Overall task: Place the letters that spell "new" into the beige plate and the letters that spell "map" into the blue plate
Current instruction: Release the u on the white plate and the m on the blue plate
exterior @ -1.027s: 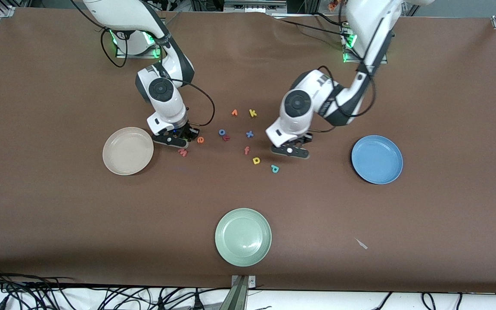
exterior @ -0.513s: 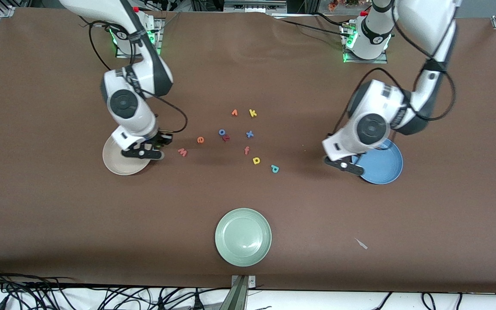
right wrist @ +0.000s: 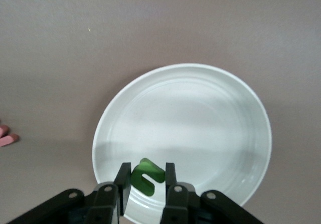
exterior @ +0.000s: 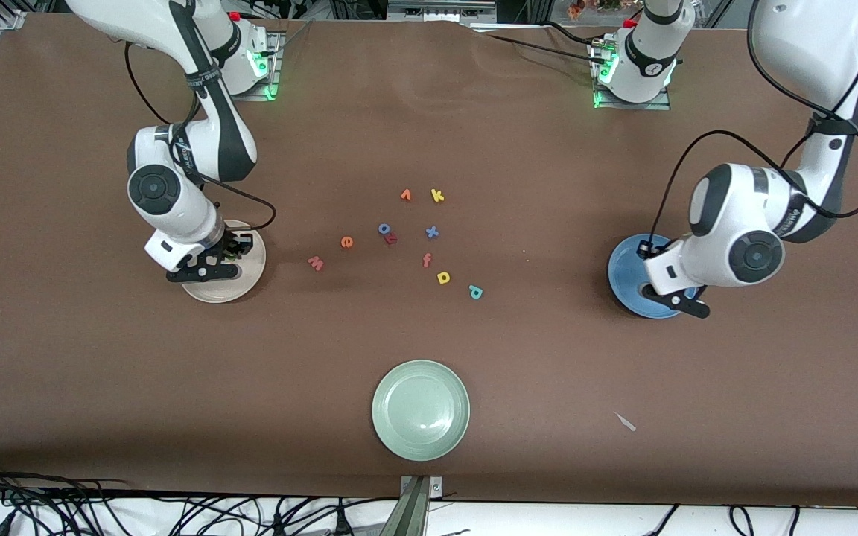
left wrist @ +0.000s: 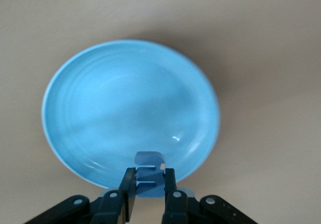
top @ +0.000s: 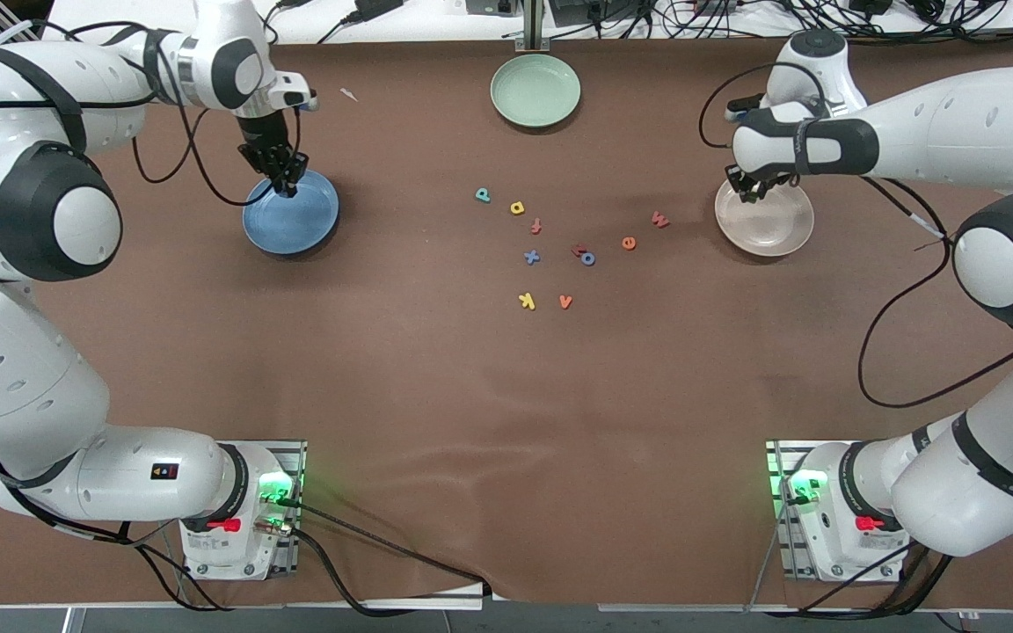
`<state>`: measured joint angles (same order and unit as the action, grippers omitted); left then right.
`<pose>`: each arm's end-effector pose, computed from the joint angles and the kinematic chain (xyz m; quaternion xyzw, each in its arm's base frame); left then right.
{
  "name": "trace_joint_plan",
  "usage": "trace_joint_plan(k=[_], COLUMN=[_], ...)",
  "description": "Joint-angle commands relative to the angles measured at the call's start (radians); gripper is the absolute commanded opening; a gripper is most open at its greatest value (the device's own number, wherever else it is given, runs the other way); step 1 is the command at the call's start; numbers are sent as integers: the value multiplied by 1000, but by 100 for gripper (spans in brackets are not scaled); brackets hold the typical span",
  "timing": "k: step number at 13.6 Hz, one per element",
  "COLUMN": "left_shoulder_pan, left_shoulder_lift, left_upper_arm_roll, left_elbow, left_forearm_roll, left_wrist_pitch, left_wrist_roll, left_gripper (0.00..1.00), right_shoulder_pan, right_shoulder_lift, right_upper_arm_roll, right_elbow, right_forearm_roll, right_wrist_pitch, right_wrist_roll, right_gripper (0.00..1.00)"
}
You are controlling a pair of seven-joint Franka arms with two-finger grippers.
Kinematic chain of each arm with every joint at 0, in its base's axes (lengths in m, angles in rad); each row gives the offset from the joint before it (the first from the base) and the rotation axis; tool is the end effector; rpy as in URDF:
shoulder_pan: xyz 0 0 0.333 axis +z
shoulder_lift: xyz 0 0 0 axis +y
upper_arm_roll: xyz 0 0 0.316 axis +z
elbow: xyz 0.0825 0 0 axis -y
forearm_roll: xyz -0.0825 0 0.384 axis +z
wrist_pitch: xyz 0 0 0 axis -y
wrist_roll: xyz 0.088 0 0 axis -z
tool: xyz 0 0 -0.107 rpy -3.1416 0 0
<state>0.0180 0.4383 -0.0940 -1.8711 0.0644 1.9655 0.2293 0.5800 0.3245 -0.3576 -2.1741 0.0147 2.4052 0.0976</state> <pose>0.5940 -0.0388 0.2572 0.9714 -0.1659 -0.1699 0.0062 0.5411 0.1221 0.2448 0.9960 0.0631 -0.0276 0.0566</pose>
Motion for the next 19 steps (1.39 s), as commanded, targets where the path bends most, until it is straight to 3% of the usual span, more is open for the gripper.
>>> trace_joint_plan(k=[1,3,4,5,6,8,11,15,17,19], left_shoulder_pan=[65,69,68,66,62,53,53,34,-33,-90], left_shoulder_lift=[54,65,62,59,48,24,11,20,75,190], left_upper_arm_roll=[-16,-16,-18,-21,-23,-30,-136,-268,-271,-266], left_elbow=[-31,-69,-65,-63,-54,-5,110,179,235,357], left_forearm_roll=[37,35,35,35,35,35,18,-37,-43,-26], left_wrist_pitch=[91,154,148,145,126,51,-86,-89,-85,-85], left_wrist_roll=[54,54,56,54,50,38,-112,-326,-446,-629], left_gripper=[9,16,37,79,100,100,100,100,100,100], right_shoulder_pan=[8,8,8,11,11,20,20,20,20,20], right_shoulder_lift=[-30,-44,-45,-45,-39,-28,8,88,119,134], right_upper_arm_roll=[-3,3,6,15,50,106,161,203,204,219], right_elbow=[-30,-26,-23,-15,3,34,77,106,103,100], right_forearm_roll=[42,48,48,48,48,48,48,56,56,56], right_wrist_pitch=[23,3,-3,-3,-3,-5,5,87,141,170], right_wrist_roll=[-19,-13,-1,19,71,193,310,410,431,481], right_gripper=[62,62,62,62,62,62,62,62,62,62])
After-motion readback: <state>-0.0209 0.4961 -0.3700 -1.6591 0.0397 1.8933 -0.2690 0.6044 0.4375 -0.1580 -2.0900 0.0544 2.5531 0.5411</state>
